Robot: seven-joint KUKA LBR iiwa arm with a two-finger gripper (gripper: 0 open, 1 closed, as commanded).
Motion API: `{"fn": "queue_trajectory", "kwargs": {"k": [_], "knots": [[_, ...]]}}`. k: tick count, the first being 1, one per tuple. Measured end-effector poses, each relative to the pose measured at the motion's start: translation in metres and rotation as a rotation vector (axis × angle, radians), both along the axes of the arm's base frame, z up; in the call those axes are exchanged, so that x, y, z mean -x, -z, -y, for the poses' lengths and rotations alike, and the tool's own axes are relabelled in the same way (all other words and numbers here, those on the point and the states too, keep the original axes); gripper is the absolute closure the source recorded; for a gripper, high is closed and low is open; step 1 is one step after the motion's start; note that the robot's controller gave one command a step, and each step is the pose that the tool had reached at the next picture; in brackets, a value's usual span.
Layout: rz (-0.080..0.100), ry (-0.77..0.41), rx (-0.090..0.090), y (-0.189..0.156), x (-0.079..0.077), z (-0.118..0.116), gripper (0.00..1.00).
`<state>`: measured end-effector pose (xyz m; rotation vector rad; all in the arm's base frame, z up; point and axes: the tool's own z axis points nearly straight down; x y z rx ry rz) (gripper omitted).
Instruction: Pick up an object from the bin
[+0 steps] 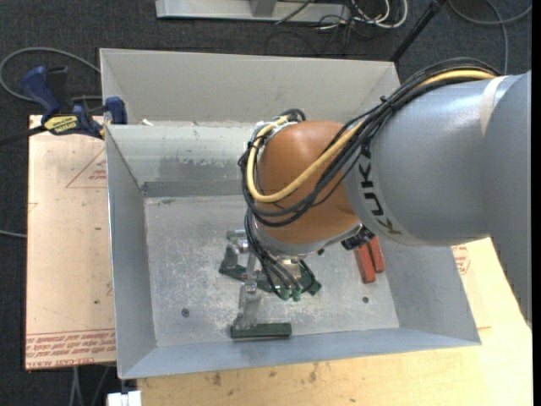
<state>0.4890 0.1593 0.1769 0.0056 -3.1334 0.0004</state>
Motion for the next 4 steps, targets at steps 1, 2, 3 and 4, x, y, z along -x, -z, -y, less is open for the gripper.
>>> {"fn": "queue_trajectory", "kwargs": {"k": [1,2,3,4], "knots": [[0.006,0.042,0.001,0.1106,-0.0347,0.0603,0.0],[0.01,0.043,-0.002,0.1098,-0.0355,0.0592,0.0],[0.01,0.045,-0.002,0.1094,-0.0361,0.0585,0.0],[0.009,0.047,-0.002,0.1091,-0.0366,0.058,0.0]]}}
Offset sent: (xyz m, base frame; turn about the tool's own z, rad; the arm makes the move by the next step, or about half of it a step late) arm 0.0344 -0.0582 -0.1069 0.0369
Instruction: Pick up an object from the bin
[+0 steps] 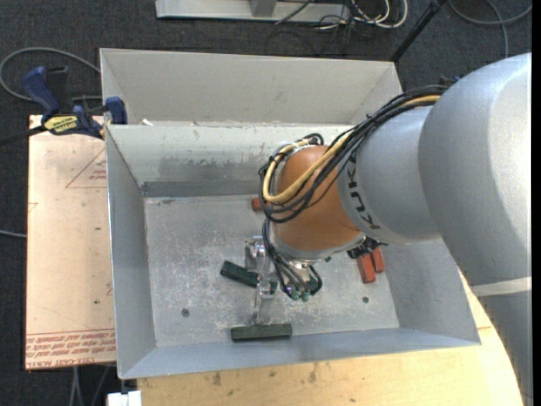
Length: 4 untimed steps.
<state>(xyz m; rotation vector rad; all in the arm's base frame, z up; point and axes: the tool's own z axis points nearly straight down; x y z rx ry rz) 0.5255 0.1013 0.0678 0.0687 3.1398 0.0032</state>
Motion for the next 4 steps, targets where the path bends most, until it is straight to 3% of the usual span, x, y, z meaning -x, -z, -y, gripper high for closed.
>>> {"fn": "queue_trajectory", "kwargs": {"k": [1,2,3,4], "knots": [[0.0,0.002,0.0,0.0,0.0,0.0,0.0],[-0.001,0.002,-0.001,-0.002,-0.001,-0.001,1.0],[0.007,0.002,-0.001,-0.077,-0.003,-0.001,1.0],[0.003,0.003,0.0,-0.096,-0.004,-0.002,1.0]]}}
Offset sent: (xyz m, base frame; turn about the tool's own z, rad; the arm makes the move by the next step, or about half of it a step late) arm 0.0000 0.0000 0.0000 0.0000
